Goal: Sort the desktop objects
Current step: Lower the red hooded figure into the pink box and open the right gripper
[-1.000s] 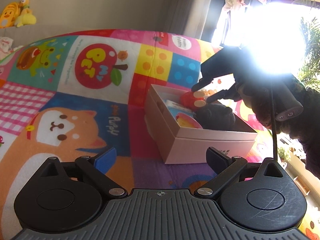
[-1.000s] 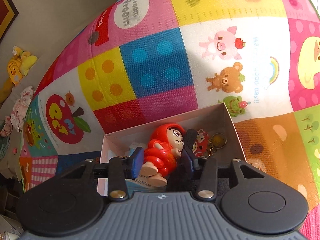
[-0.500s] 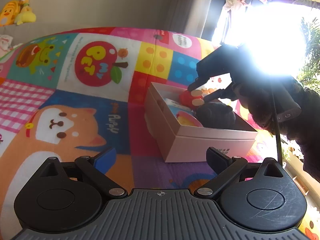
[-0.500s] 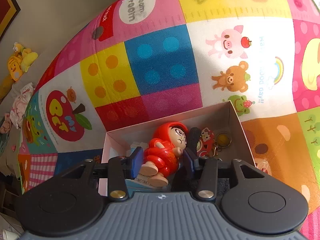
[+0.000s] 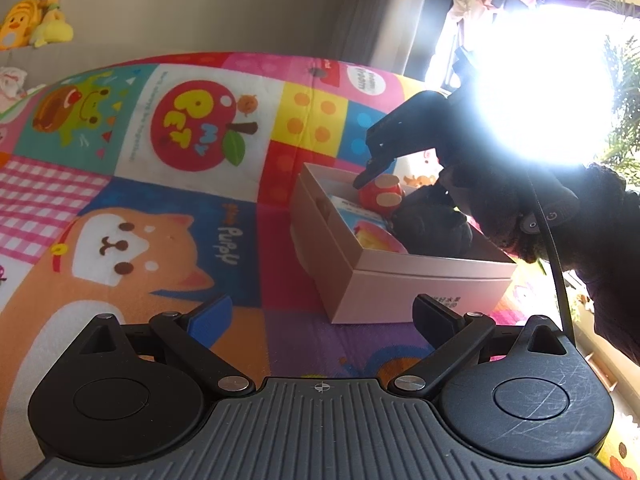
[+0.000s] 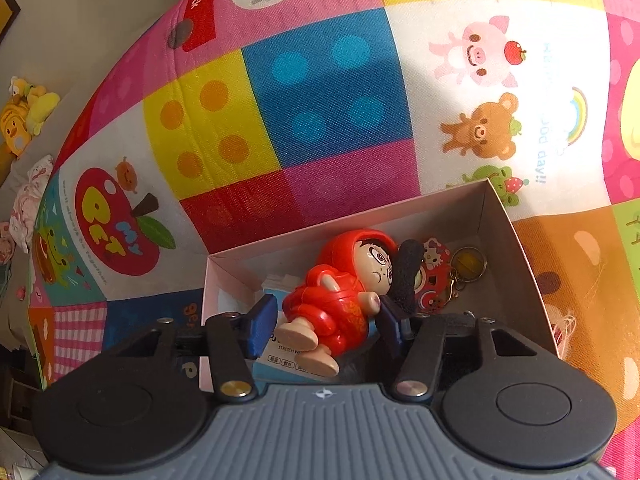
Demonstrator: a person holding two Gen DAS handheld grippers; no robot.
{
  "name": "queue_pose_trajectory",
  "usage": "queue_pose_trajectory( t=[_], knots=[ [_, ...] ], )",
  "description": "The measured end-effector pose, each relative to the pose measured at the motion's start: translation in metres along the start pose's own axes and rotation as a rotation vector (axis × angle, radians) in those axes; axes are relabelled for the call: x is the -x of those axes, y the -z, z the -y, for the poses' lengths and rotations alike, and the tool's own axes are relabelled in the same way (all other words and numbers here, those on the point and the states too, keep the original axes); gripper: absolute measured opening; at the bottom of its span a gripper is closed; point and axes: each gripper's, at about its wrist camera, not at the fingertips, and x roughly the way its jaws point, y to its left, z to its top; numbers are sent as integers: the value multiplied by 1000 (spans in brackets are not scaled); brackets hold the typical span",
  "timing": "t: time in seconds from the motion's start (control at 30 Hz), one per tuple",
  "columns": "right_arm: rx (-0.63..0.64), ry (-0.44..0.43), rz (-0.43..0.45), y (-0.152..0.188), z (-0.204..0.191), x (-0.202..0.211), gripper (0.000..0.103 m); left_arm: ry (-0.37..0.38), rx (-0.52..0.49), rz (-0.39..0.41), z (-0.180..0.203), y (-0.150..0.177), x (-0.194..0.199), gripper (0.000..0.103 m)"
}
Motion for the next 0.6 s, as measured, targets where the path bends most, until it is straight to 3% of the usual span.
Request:
queue_pose_trajectory(
  t=[0.13,0.23,0.53,0.57,0.6],
  knots=[
    [-79,-125,-14,-1,6,8,50,4,3,-1,0,0,0,100],
    [-118,-152,-10,-3,5,7,50,6,-3,-3,0,0,0,100],
    [-211,4,151,-7,12,56,46,9,5,-1,-1,-1,1,100],
    [-215,26,163,-8,13,61,44,11,3,-1,0,-1,1,100],
    [-217,58,177,-9,14,65,35,14,0,0,1,-1,1,100]
  ],
)
